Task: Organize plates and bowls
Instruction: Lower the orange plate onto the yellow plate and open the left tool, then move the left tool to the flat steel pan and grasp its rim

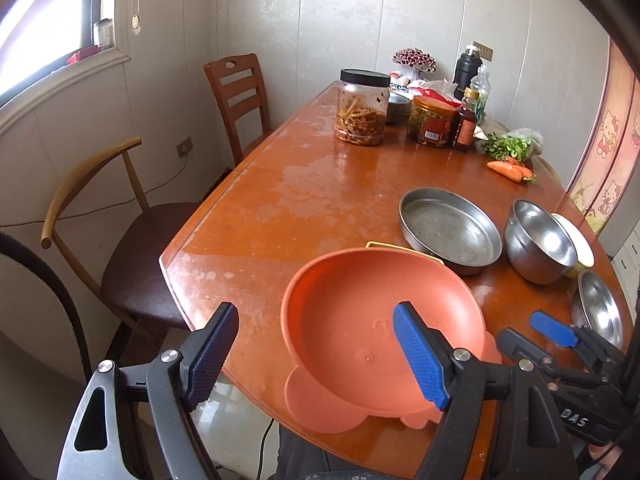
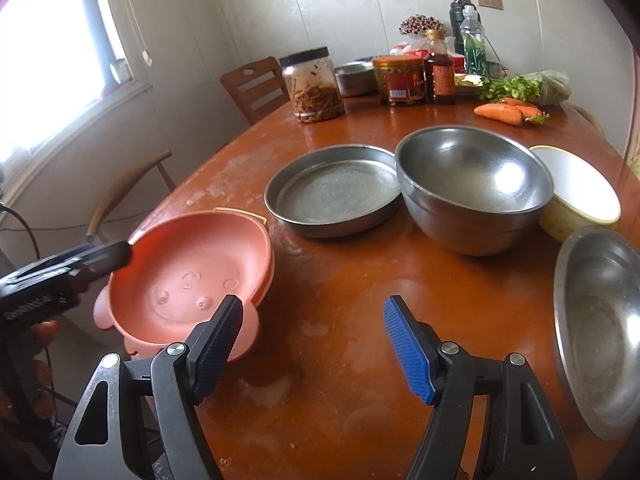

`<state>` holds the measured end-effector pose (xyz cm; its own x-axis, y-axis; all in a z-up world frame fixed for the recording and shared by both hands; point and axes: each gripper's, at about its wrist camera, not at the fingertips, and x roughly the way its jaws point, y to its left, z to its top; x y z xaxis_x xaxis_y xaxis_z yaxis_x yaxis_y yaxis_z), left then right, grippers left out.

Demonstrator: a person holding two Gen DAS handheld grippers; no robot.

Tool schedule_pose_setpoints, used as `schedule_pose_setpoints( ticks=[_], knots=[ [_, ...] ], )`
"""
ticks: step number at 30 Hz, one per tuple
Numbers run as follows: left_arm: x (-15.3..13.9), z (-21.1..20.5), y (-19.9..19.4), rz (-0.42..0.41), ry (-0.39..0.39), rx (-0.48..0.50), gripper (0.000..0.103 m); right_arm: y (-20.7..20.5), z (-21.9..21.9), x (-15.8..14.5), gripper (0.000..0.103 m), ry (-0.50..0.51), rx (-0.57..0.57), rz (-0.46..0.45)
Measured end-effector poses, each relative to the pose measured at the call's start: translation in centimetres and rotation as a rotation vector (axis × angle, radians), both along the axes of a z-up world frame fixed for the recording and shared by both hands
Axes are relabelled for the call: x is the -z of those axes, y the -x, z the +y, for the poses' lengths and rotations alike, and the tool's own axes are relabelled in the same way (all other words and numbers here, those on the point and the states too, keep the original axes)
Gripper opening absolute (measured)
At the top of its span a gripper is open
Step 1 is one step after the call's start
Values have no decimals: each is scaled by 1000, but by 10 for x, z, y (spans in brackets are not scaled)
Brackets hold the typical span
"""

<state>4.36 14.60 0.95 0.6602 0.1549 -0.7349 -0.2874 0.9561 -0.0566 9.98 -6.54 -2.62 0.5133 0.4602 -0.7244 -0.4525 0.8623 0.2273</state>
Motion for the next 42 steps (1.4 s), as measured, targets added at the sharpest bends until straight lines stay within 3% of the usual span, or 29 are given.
schedule_pose_setpoints(
  ticks=[19, 29, 33, 36, 42],
  knots=[
    [-7, 9, -15, 2, -3, 29, 79, -3, 58, 16, 75, -63, -140, 62],
    [-37, 1, -73, 20, -43, 103, 79, -9, 81, 19, 76, -91, -231, 66],
    [-38, -11, -110, 57, -25, 155, 79, -16, 42, 11, 76, -96, -84, 12],
    [-24, -25, -145, 130, -8, 200, 79, -28, 17, 5, 77, -61, 35, -25],
    [18, -32, -192, 268, 42, 196, 79, -46, 10, 14, 77, -138, 16, 74]
  ],
)
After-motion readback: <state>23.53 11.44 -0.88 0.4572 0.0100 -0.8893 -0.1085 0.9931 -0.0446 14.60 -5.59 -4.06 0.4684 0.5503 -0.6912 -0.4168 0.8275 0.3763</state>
